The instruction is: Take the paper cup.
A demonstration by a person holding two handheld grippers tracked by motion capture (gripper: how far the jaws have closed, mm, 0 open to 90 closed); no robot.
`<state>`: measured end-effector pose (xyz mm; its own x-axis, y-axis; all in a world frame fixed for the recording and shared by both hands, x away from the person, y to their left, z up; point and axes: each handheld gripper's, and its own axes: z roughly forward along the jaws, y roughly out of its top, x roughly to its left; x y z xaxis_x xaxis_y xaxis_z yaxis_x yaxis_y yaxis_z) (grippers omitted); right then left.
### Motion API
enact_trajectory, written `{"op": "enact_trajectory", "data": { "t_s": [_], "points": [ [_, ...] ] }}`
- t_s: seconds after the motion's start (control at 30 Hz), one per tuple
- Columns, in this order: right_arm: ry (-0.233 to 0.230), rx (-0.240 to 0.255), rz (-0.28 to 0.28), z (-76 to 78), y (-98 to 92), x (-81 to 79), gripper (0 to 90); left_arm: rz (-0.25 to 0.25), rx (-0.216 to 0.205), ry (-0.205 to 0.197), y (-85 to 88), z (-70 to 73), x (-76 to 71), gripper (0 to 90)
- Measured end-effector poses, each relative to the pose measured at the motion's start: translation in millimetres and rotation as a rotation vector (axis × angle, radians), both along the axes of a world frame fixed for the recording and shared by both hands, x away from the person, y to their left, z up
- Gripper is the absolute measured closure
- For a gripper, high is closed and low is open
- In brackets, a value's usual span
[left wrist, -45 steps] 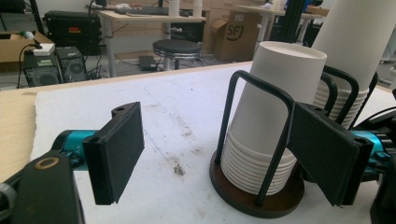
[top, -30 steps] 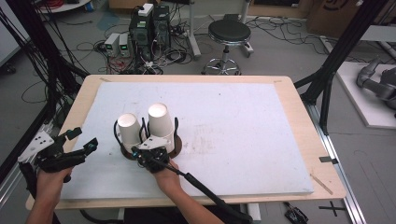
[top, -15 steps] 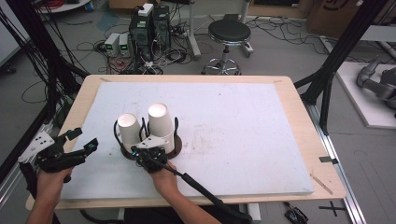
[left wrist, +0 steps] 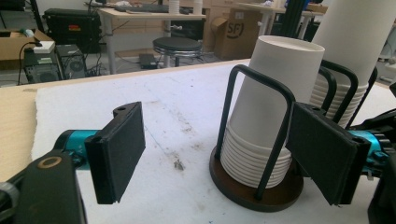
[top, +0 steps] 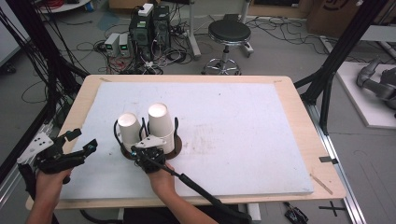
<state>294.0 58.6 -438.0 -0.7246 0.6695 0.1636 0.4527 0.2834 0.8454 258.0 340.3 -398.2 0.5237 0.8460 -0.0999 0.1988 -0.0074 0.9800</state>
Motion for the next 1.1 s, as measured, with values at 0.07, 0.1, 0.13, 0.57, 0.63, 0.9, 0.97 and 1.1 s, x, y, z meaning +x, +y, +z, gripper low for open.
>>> {"op": "enact_trajectory", "data": {
  "t_s": [0.07,0.1,0.13,0.57,0.63,0.9,0.97,1.1],
  "points": [
    [-0.002,0.003,0.001,0.1,0.1,0.0,90.0,0.000,0.001,0.001,0.0,-0.2,0.2,19.8],
    [-0.006,0.003,0.001,0.2,0.0,0.0,90.0,-0.001,0.001,0.002,0.1,-0.2,0.2,19.8],
    [-0.006,0.007,-0.001,0.2,0.3,0.2,90.0,0.000,0.001,0.002,0.1,-0.3,0.3,19.8],
    [0.004,-0.006,-0.034,2.0,5.2,-0.8,90.0,0.000,-0.002,0.000,0.3,-0.3,0.2,19.8],
    [0.002,-0.007,-0.036,2.0,5.5,-0.8,90.0,0.000,-0.003,0.000,0.3,-0.3,0.1,19.8],
    [0.003,-0.002,-0.041,1.6,5.8,-1.0,90.0,-0.018,-0.011,-0.010,-2.1,4.3,1.8,19.8],
    [-0.001,-0.003,-0.040,1.5,5.8,-0.9,90.0,-0.028,-0.015,-0.020,-3.8,8.5,4.1,19.8],
    [0.004,-0.002,-0.044,1.7,6.2,-1.0,90.0,-0.063,-0.029,-0.038,-7.5,20.9,11.1,19.8]
  ]
}}
